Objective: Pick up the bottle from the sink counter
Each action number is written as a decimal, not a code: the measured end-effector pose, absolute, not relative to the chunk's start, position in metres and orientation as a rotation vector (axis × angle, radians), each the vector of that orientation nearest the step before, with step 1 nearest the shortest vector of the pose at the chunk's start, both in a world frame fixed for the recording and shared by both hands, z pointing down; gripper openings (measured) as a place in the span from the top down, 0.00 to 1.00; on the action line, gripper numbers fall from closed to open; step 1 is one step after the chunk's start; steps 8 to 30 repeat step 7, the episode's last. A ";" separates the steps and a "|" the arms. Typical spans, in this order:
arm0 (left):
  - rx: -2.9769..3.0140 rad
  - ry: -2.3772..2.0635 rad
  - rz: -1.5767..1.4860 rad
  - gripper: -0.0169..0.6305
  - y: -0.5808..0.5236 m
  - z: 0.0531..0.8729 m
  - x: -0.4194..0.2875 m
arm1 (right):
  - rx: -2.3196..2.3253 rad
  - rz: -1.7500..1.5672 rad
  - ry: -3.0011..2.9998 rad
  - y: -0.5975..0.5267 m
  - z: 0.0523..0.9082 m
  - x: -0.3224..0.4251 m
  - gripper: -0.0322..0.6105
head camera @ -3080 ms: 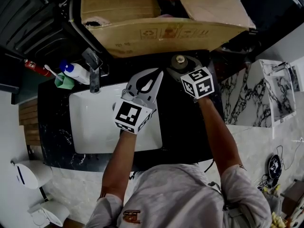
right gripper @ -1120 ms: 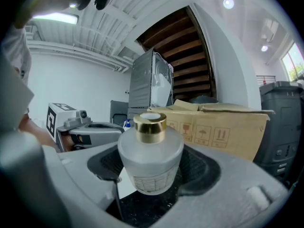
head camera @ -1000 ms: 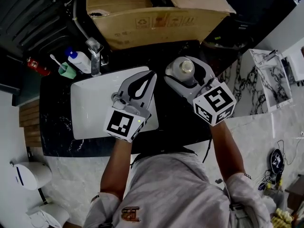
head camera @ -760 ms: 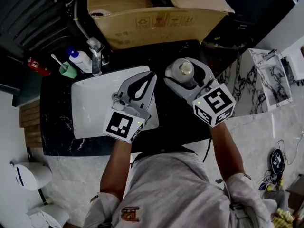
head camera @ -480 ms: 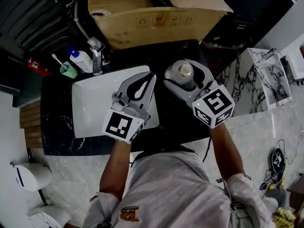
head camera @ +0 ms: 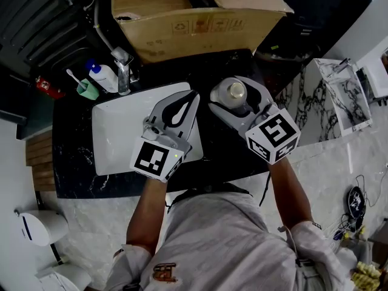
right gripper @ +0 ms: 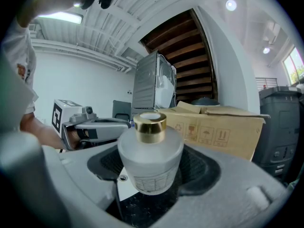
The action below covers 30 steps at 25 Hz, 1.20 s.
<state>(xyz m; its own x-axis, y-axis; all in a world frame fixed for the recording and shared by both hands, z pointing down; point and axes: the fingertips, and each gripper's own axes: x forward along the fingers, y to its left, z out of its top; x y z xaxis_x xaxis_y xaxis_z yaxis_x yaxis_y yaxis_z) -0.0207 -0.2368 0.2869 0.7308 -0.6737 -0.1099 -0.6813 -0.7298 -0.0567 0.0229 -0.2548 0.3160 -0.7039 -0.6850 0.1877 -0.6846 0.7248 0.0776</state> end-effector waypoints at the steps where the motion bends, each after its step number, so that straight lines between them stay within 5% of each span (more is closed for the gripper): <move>1: -2.836 1.111 0.126 0.97 -0.236 0.287 -0.020 | 1.095 -0.003 -2.725 -0.254 0.316 0.023 0.43; 30: -2.836 1.101 0.126 0.97 -0.231 0.284 -0.017 | 1.096 -0.006 -2.726 -0.248 0.312 0.025 0.43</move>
